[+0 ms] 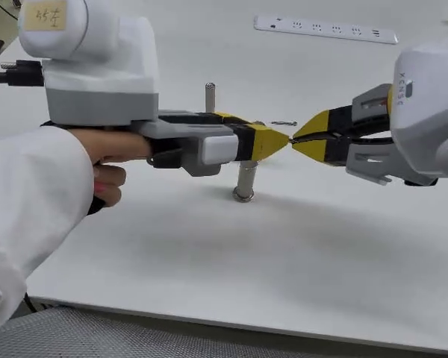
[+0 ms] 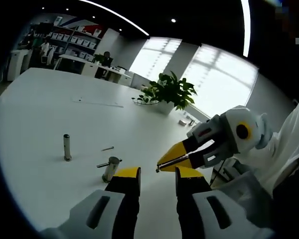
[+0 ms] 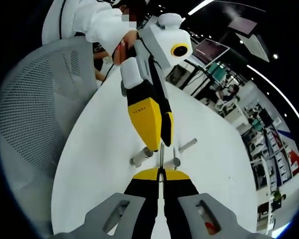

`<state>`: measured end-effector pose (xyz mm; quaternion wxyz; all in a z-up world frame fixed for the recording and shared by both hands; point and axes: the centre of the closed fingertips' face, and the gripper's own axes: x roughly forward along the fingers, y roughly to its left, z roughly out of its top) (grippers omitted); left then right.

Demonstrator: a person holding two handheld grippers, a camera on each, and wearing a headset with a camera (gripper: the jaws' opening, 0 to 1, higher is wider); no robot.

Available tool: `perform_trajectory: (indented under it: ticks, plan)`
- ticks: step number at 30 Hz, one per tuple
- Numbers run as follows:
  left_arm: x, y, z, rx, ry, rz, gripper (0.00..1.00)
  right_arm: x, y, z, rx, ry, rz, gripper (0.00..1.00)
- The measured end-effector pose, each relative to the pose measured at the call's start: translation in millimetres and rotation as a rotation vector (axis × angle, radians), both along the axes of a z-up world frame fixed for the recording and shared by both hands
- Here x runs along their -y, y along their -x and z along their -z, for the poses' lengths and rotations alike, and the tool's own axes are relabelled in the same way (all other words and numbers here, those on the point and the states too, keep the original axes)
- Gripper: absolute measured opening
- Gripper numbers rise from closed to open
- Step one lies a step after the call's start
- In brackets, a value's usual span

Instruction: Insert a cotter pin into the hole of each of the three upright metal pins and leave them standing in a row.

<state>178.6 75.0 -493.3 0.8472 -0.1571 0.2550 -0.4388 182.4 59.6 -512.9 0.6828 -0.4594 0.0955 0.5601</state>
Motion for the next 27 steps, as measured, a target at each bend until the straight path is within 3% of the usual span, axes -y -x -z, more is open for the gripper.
perform_trajectory:
  ticks: [5, 13, 18, 27]
  plan:
    - [2.7, 0.6, 2.7, -0.018, 0.002, 0.009, 0.17, -7.7, 4.4, -3.3, 0.011, -0.001, -0.027, 0.0]
    - [4.1, 3.2, 5.5, -0.048, 0.007, 0.01, 0.13, -12.8, 7.3, -6.7, 0.022, -0.003, -0.045, 0.0]
    - [3.0, 3.1, 4.7, -0.057, 0.021, 0.003, 0.03, -13.8, 8.2, -7.1, 0.02, -0.003, -0.049, 0.0]
    - [4.0, 5.5, 5.1, -0.075, 0.027, 0.008, 0.0, -15.5, 9.3, -7.6, 0.021, 0.0, -0.055, 0.0]
